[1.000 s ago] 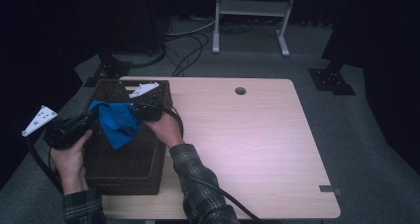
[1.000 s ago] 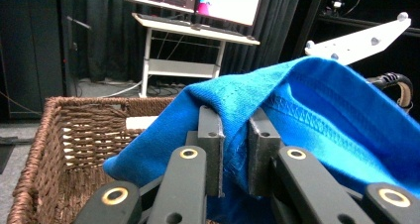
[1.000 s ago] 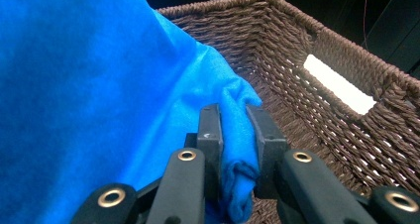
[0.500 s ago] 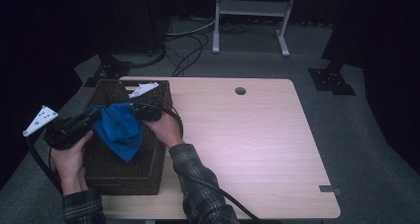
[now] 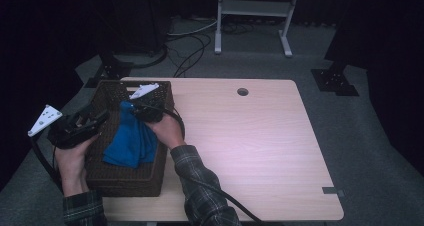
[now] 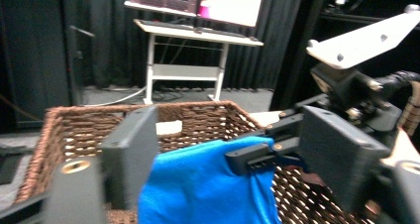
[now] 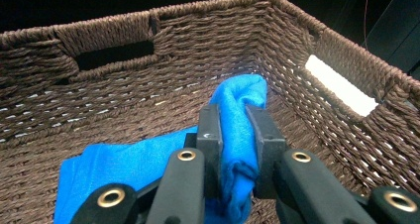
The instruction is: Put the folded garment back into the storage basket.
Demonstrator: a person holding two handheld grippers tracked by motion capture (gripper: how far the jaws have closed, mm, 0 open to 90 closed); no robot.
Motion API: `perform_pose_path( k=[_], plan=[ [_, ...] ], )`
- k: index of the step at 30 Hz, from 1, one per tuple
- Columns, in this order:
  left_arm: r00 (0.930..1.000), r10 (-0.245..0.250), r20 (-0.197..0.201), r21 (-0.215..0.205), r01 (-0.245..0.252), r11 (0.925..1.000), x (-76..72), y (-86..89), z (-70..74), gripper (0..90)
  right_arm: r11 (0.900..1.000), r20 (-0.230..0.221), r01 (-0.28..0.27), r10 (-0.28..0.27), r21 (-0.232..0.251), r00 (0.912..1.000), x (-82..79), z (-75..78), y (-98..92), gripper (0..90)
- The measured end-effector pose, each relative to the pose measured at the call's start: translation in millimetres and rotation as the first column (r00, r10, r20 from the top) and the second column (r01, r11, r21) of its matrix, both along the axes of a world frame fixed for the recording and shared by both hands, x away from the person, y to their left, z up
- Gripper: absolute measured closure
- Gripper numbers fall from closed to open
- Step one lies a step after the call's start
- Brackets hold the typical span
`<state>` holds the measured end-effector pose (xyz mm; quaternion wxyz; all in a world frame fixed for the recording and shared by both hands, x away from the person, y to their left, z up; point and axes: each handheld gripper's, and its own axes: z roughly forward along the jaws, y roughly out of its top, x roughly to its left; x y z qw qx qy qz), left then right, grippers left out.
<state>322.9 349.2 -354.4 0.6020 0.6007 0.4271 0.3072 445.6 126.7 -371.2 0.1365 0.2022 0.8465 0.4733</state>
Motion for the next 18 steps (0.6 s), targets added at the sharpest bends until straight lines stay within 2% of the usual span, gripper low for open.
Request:
perform_pose_path(
  k=[6, 8, 11, 18],
  plan=[
    [0.9994, 0.032, -0.011, 0.028, -0.032, 0.9991, 2.3, -4.0, -0.1, 3.6, 1.000, 0.002, 0.002, -0.002, 0.003, 1.0000, 0.1, -0.2, -0.3, 78.3],
    [0.9993, 0.036, -0.010, 0.029, -0.036, 0.9989, 2.3, -4.4, 0.1, 0.3, 1.000, 0.002, 0.000, 0.000, 0.004, 1.0000, 0.2, -0.3, -0.4, 78.2],
    [0.9994, 0.027, -0.022, 0.018, -0.027, 0.9995, 3.8, -4.2, 0.0, 0.0, 1.000, 0.000, -0.003, 0.003, 0.004, 1.0000, 0.2, -0.3, -0.6, 78.1],
    [0.9994, 0.025, -0.022, 0.029, -0.025, 0.9993, 4.0, -5.8, 0.4, 0.0, 1.000, 0.002, -0.007, 0.007, 0.008, 1.0000, 0.1, -0.3, -1.2, 77.7]
  ],
)
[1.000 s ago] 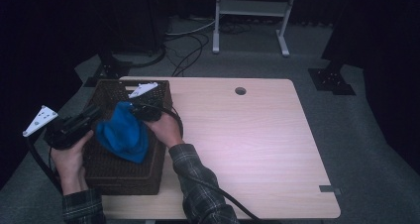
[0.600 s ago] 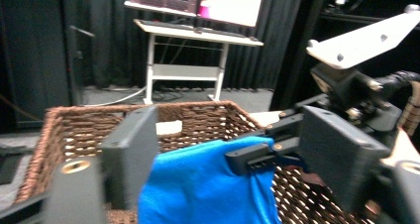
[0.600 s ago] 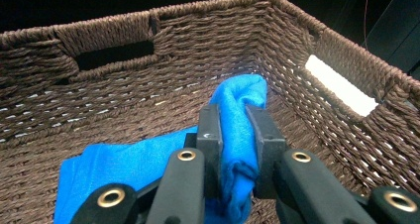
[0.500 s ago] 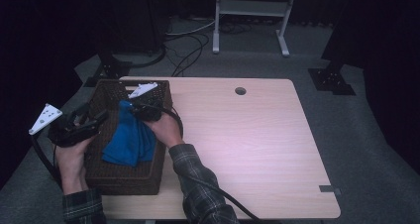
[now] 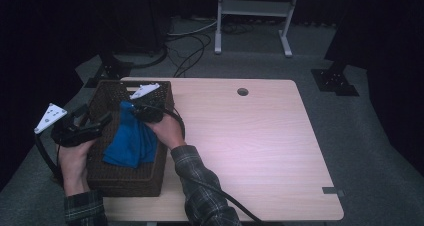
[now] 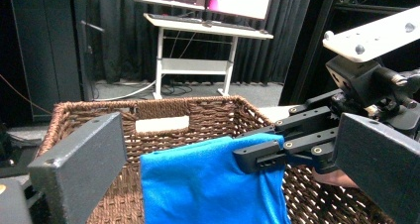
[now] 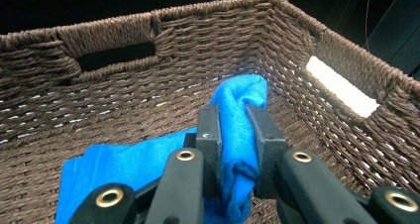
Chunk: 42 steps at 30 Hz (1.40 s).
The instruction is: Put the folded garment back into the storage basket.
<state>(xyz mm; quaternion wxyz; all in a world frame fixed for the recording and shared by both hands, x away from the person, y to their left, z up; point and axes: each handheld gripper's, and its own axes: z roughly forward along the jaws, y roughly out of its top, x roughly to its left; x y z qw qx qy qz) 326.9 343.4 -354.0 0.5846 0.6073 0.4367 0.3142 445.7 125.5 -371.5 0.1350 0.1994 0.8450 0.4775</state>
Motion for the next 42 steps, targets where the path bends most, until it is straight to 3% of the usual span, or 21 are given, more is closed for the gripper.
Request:
perform_pose_path(
  k=[8, 12, 13, 15, 17, 18, 29, 35, 42],
  plan=[
    [1.0000, 0.003, -0.001, 0.004, -0.003, 1.0000, 0.3, -0.7, 0.0, 0.0, 1.000, -0.002, 0.000, 0.000, 0.007, 1.0000, 0.6, 0.1, -0.3, 75.9],
    [1.0000, 0.003, -0.002, 0.006, -0.003, 1.0000, 0.4, -1.0, 0.1, 0.0, 1.000, -0.009, 0.001, -0.001, 0.014, 1.0000, 1.6, 0.2, -0.8, 67.3],
    [1.0000, 0.000, -0.001, 0.006, 0.000, 1.0000, 0.4, -1.0, 0.1, 0.0, 0.999, -0.023, 0.002, -0.001, 0.036, 0.9997, 3.0, 0.6, -2.3, 58.9],
    [1.0000, 0.000, -0.001, 0.006, 0.000, 1.0000, 0.5, -1.2, 0.1, 0.0, 0.999, -0.037, 0.003, -0.001, 0.049, 0.9993, 4.4, 0.3, -3.5, 50.5],
    [1.0000, -0.001, -0.002, 0.009, 0.001, 1.0000, 0.6, -1.5, 0.2, 0.0, 0.999, -0.035, 0.003, -0.001, 0.055, 0.9994, 4.7, 0.2, -4.1, 47.1],
    [1.0000, -0.002, -0.002, 0.011, 0.002, 0.9999, 0.8, -1.7, 0.1, 0.0, 0.998, -0.035, 0.005, -0.003, 0.062, 0.9994, 4.6, 0.3, -4.9, 40.5],
    [1.0000, -0.001, -0.001, 0.025, 0.001, 0.9997, 0.9, -2.4, 0.1, 0.0, 0.997, -0.034, 0.026, -0.023, 0.076, 0.9991, 6.0, 1.1, -5.6, 3.6],
    [1.0000, -0.004, 0.002, 0.033, 0.004, 0.9995, 1.1, -3.1, 0.3, 0.0, 0.996, 0.012, 0.013, -0.014, 0.085, 0.9998, 1.9, 1.1, -6.9, 0.0],
    [1.0000, 0.000, 0.009, 0.047, -0.001, 0.9989, 1.2, -4.5, 0.3, 0.0, 0.994, 0.020, -0.008, 0.006, 0.105, 0.9998, -0.1, 3.5, -10.4, 0.0]
  ],
)
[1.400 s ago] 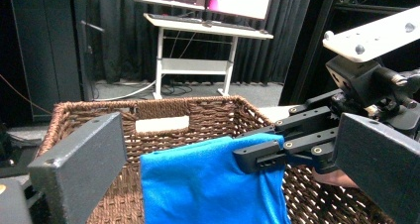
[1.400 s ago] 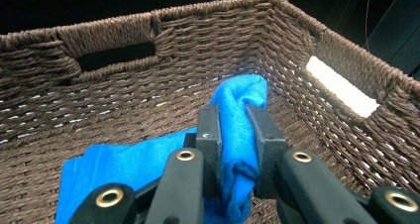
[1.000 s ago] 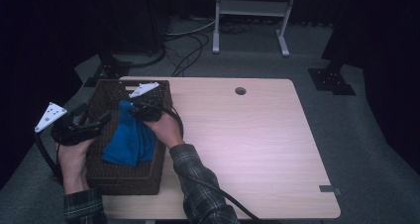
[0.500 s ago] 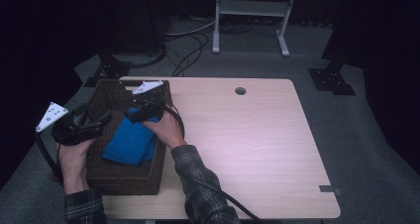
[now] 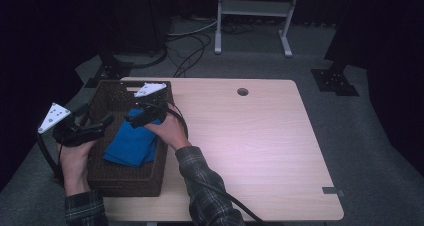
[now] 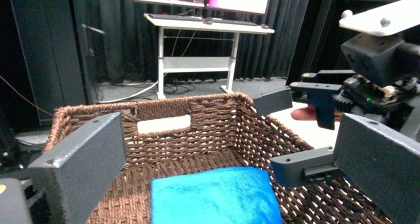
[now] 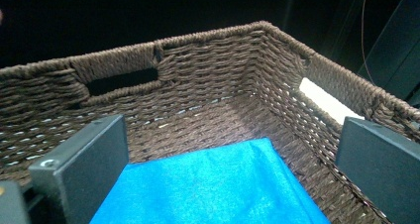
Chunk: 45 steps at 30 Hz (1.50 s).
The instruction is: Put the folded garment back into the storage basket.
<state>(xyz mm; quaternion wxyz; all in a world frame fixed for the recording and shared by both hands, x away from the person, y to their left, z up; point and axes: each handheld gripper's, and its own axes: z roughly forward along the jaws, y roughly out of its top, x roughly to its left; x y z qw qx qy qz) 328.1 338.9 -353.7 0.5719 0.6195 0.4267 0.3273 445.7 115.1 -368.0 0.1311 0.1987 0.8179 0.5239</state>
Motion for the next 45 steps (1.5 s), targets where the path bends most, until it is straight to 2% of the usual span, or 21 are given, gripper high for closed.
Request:
perform_pose_path(
  k=[14, 17, 24, 25, 27, 28, 34, 35, 36, 37, 38, 40, 42, 43, 45],
  plan=[
    [0.9999, -0.002, 0.011, 0.016, 0.002, 0.9999, -0.9, -0.7, 0.1, 0.0, 0.999, 0.028, -0.030, 0.029, 0.034, 0.9992, -6.2, 21.0, -24.3, 0.0],
    [0.9999, -0.004, 0.016, -0.001, 0.005, 1.0000, -1.1, 0.7, -0.3, 0.0, 0.999, 0.033, -0.027, 0.026, 0.045, 0.9991, -8.9, 24.8, -35.1, 0.0],
    [0.9990, 0.023, 0.037, 0.002, -0.023, 0.9997, -3.9, 3.7, -0.1, 0.0, 0.998, 0.043, -0.011, 0.008, 0.057, 0.9991, -16.9, 28.7, -73.2, 0.0],
    [0.9990, 0.023, 0.037, 0.002, -0.023, 0.9997, -3.9, 3.7, -0.1, 0.0, 0.998, 0.043, -0.011, 0.008, 0.057, 0.9991, -16.9, 28.7, -73.2, 0.0],
    [0.9986, 0.035, 0.040, 0.001, -0.035, 0.9994, -4.4, 4.9, 0.0, 0.0, 0.998, 0.052, -0.005, 0.001, 0.068, 0.9987, -21.4, 31.4, -88.9, 0.0],
    [0.9983, 0.041, 0.041, 0.001, -0.041, 0.9992, -4.5, 5.1, 0.1, 0.0, 0.998, 0.052, -0.005, 0.001, 0.068, 0.9987, -21.4, 31.4, -88.9, 0.0],
    [0.9977, 0.048, 0.049, 0.015, -0.048, 0.9987, -3.5, 3.5, 0.7, 0.1, 0.995, 0.062, 0.018, -0.024, 0.098, 0.9978, -30.2, 38.3, -129.6, 0.0],
    [0.9977, 0.048, 0.049, 0.015, -0.048, 0.9987, -3.5, 3.5, 0.7, 0.1, 0.995, 0.062, 0.018, -0.024, 0.098, 0.9978, -30.2, 38.3, -129.6, 0.0],
    [0.9976, 0.048, 0.050, 0.014, -0.049, 0.9987, -3.2, 3.2, 0.7, 0.1, 0.994, 0.066, 0.025, -0.032, 0.103, 0.9973, -32.2, 39.8, -141.1, 0.0],
    [0.9975, 0.050, 0.049, 0.014, -0.051, 0.9986, -3.1, 3.2, 0.8, 0.1, 0.994, 0.066, 0.025, -0.032, 0.103, 0.9973, -32.2, 39.8, -141.1, 0.0],
    [0.9972, 0.057, 0.048, 0.020, -0.058, 0.9981, -3.1, 3.1, 0.9, 0.1, 0.993, 0.064, 0.032, -0.040, 0.110, 0.9971, -34.0, 40.9, -151.7, 0.0],
    [0.9972, 0.057, 0.049, 0.017, -0.058, 0.9982, -3.2, 3.2, 0.9, 0.1, 0.993, 0.066, 0.035, -0.043, 0.111, 0.9969, -34.7, 41.3, -156.5, 0.0],
    [0.9972, 0.052, 0.053, 0.010, -0.053, 0.9986, -3.1, 3.4, 0.9, 0.1, 0.992, 0.067, 0.042, -0.050, 0.118, 0.9965, -36.8, 42.1, -170.1, 0.0],
    [0.9972, 0.053, 0.052, 0.012, -0.054, 0.9985, -3.0, 3.4, 0.8, 0.1, 0.992, 0.067, 0.042, -0.050, 0.118, 0.9965, -36.8, 42.1, -170.1, 0.0],
    [0.9971, 0.060, 0.046, 0.023, -0.061, 0.9979, -2.6, 2.6, 0.8, 0.1, 0.991, 0.073, 0.047, -0.057, 0.128, 0.9957, -40.3, 44.0, -183.3, 0.0]
  ],
)
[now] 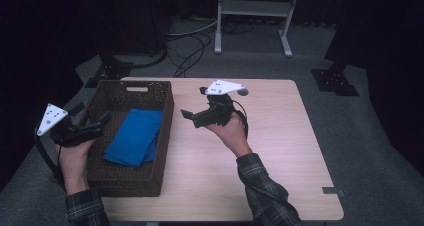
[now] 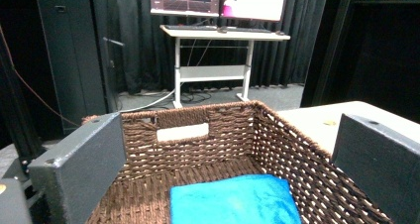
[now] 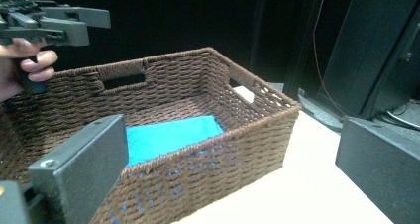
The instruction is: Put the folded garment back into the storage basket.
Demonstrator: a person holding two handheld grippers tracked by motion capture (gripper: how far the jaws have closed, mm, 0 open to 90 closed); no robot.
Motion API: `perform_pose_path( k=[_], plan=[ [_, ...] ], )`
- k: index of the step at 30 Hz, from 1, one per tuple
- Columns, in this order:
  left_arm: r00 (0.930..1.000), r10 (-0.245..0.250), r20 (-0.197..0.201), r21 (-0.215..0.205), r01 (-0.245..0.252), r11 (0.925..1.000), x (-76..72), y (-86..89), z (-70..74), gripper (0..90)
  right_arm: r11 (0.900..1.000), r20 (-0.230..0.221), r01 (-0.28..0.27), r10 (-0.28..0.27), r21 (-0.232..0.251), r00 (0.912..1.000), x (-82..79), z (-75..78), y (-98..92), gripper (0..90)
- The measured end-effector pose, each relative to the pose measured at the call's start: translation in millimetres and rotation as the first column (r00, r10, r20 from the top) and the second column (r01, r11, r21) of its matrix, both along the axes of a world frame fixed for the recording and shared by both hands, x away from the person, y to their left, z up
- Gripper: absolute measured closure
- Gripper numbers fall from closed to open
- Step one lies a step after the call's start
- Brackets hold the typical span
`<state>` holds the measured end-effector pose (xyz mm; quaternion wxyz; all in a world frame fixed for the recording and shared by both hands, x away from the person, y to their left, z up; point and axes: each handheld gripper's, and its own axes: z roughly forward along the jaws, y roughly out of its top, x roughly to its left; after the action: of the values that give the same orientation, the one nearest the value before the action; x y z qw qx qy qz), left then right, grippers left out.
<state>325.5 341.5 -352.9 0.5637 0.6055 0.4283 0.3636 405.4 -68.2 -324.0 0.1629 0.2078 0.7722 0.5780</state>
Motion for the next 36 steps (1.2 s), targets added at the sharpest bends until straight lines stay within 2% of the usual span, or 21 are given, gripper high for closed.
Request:
perform_pose_path(
  k=[2, 5, 6, 7, 8, 9, 19, 22, 30, 36],
  plan=[
    [1.0000, 0.007, -0.001, 0.008, -0.007, 0.9999, 0.0, -0.8, 0.2, 0.1, 1.000, 0.001, 0.004, -0.004, 0.001, 1.0000, -1.3, 0.7, -4.4, 0.0],
    [0.9999, 0.013, 0.001, 0.008, -0.013, 0.9999, -0.3, -0.9, 0.3, 0.1, 1.000, 0.006, 0.018, -0.018, 0.005, 0.9998, -5.9, 2.3, -23.5, 0.0],
    [0.9999, 0.015, 0.001, 0.008, -0.015, 0.9999, -0.5, -0.7, 0.3, 0.1, 1.000, 0.006, 0.018, -0.018, 0.005, 0.9998, -5.9, 2.3, -23.5, 0.0],
    [0.9999, 0.017, 0.003, 0.006, -0.017, 0.9998, -0.6, -0.4, 0.4, 0.1, 1.000, 0.010, 0.026, -0.026, 0.007, 0.9996, -8.2, 2.9, -33.4, 0.0],
    [0.9999, 0.017, 0.003, 0.006, -0.017, 0.9998, -0.6, -0.4, 0.4, 0.1, 1.000, 0.010, 0.026, -0.026, 0.007, 0.9996, -8.2, 2.9, -33.4, 0.0],
    [0.9998, 0.019, 0.004, 0.006, -0.019, 0.9998, -0.8, -0.4, 0.5, 0.1, 0.999, 0.016, 0.035, -0.035, 0.011, 0.9993, -10.5, 4.0, -43.2, 0.0],
    [0.9997, 0.024, -0.004, 0.011, -0.024, 0.9997, -0.4, -2.7, -0.2, 0.1, 0.996, 0.042, 0.082, -0.084, 0.034, 0.9956, -21.3, 7.3, -86.2, 0.0],
    [0.9997, 0.025, -0.007, 0.014, -0.025, 0.9996, 0.1, -3.6, -0.4, 0.1, 0.995, 0.040, 0.090, -0.092, 0.037, 0.9950, -22.9, 6.1, -94.0, 0.0],
    [0.9997, 0.024, -0.005, 0.018, -0.023, 0.9996, 0.4, -5.6, -0.3, 0.1, 0.990, 0.023, 0.130, -0.132, 0.059, 0.9910, -32.1, -4.0, -129.4, 0.0],
    [0.9998, 0.020, -0.001, 0.013, -0.020, 0.9997, 0.1, -5.7, -0.5, 0.1, 0.987, 0.019, 0.153, -0.155, 0.054, 0.9878, -40.6, -11.0, -147.5, 0.0]
  ],
)
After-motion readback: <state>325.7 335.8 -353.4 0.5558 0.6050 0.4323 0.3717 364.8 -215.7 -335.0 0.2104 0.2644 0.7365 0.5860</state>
